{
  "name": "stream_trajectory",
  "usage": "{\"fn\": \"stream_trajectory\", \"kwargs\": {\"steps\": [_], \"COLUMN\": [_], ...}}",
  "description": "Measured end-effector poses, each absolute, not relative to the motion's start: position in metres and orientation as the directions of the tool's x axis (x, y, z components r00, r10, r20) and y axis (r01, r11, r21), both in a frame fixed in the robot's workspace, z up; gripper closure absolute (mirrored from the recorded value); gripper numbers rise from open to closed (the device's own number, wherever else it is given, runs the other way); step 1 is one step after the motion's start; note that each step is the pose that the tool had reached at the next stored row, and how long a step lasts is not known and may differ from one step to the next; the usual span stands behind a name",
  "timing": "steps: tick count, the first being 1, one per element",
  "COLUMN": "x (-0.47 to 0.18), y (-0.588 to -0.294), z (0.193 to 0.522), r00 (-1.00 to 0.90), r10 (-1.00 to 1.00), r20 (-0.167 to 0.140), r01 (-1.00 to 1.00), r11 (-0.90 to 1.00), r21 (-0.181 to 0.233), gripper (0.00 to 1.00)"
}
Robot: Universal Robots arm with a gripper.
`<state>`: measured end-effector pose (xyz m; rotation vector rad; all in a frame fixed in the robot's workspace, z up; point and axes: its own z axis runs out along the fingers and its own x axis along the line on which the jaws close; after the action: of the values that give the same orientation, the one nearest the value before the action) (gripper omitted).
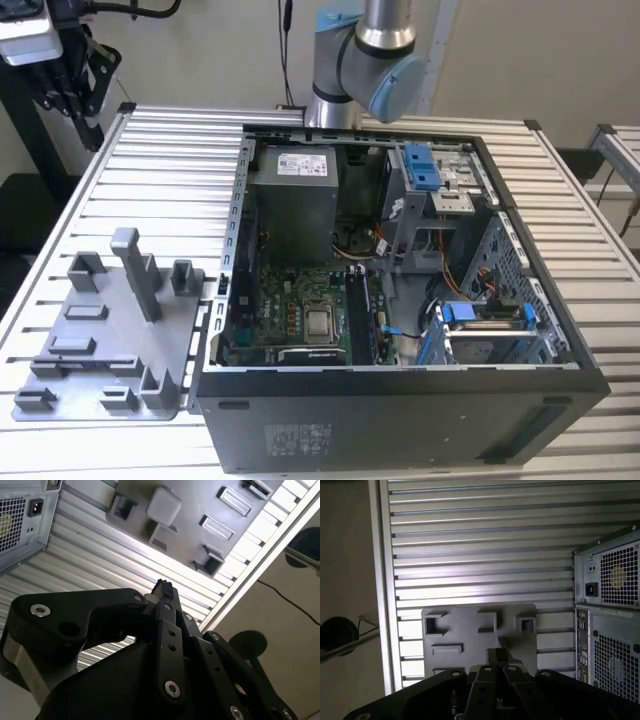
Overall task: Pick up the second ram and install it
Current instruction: 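Reach for the second ram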
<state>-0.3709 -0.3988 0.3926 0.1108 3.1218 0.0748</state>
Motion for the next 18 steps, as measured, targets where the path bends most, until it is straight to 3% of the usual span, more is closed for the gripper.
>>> {"fn": "stream_trajectory", "kwargs": {"steps": [18], "x": [-0.413], "y": [-0.399], "z": [0.393], "r00": [-0.997], "r10": [0.071], "r20": [-0.015], "r01": [0.070], "r11": [0.996], "r21": [0.048], "gripper": [0.89]}}
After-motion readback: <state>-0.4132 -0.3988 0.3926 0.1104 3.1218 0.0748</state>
